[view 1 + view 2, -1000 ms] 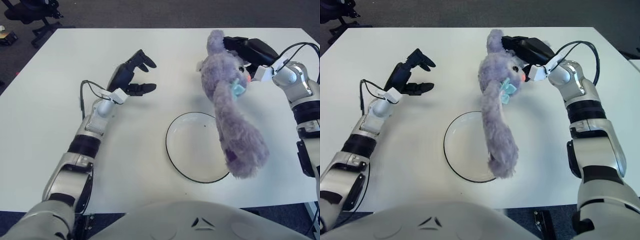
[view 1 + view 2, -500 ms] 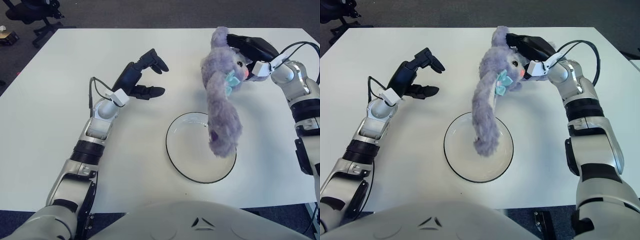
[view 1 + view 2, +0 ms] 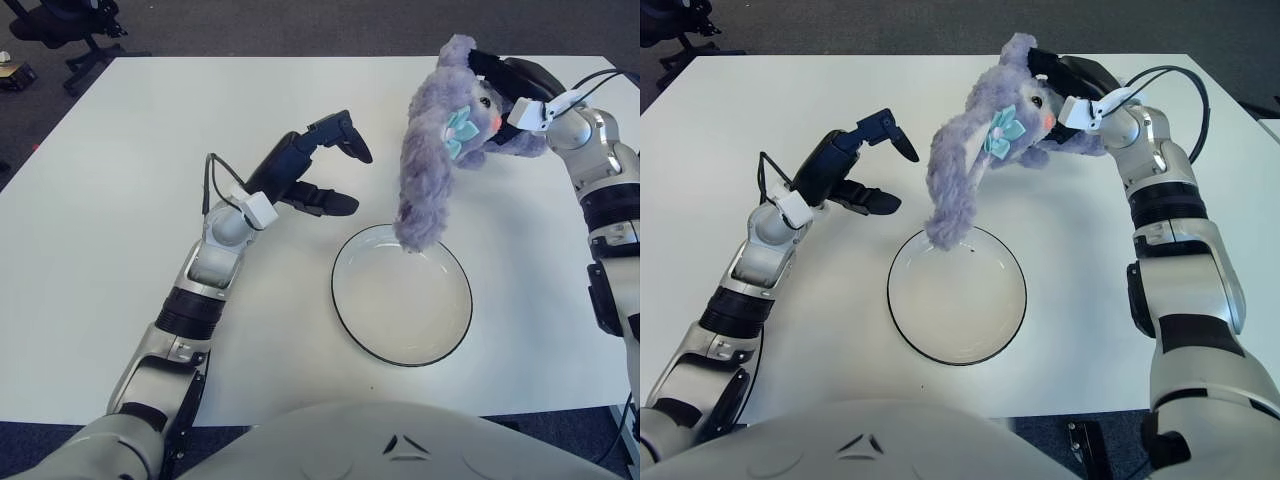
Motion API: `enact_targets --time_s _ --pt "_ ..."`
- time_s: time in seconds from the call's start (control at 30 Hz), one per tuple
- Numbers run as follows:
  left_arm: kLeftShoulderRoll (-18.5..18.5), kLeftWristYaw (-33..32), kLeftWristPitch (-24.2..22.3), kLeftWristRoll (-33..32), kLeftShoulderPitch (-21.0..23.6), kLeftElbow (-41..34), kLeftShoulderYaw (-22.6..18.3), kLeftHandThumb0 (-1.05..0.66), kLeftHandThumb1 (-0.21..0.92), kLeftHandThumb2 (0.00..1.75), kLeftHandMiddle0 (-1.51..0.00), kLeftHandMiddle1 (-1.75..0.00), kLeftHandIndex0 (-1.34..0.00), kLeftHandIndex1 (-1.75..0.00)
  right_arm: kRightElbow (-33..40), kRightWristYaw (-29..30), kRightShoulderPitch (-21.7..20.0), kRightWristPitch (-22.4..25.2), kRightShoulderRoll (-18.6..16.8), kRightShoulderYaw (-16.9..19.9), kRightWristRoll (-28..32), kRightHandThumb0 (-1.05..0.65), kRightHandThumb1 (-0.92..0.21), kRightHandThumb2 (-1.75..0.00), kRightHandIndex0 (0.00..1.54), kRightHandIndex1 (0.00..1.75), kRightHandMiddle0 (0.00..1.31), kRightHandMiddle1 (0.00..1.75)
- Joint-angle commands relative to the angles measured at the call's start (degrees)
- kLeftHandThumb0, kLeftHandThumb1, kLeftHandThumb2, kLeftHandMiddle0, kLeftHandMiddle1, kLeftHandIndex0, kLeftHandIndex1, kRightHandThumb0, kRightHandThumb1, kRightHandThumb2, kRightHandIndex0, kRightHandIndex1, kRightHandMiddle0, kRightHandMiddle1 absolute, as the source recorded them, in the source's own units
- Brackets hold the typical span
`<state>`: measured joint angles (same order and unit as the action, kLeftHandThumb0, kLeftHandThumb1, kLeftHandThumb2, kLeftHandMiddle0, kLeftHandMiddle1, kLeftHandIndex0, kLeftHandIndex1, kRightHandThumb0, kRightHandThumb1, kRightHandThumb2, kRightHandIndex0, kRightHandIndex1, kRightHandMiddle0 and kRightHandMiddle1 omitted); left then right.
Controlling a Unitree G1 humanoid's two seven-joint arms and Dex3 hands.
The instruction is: Put the doll into the plate.
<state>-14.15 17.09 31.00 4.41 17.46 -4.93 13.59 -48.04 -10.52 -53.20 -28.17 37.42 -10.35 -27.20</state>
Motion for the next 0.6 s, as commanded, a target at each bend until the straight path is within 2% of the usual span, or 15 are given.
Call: enact_targets --time_s 0.0,0.17,0.33,0.57 --pt "-0.4 1.9 -0.2 -1.1 -0.5 -1.4 0.5 -0.01 0.92 0.24 -0.43 -1.47 -0.51 -1.27 -0.4 0.8 -2.9 3.7 0.1 1.3 0.9 0.00 -0.31 -1.32 0.62 1.69 0.41 1.75" --pt "-0.5 2.8 -0.1 -0.4 -0.7 -1.8 0.5 -0.01 0.92 0.24 -0.43 -1.48 -0.51 -1.26 0.4 0.7 -2.9 5.2 0.2 1.1 0.9 0.00 -0.31 -1.31 0.62 1.69 0.40 1.75" --pt "-0.5 1.2 1.8 5.9 -1.7 -2.2 1.2 0.00 0.92 0.23 -0.44 -1.47 -0.52 -1.26 1.1 0.4 -2.9 5.9 0.3 1.2 1.1 0.00 -0.31 -1.31 0.63 1.68 0.40 1.75" --pt "-0.3 0.8 5.4 10.7 -1.6 0.8 2.9 0.00 0.92 0.23 -0.44 -1.46 -0.51 -1.28 2.2 0.4 -2.8 7.0 0.3 1.3 1.1 0.00 -0.30 -1.32 0.63 1.68 0.41 1.75"
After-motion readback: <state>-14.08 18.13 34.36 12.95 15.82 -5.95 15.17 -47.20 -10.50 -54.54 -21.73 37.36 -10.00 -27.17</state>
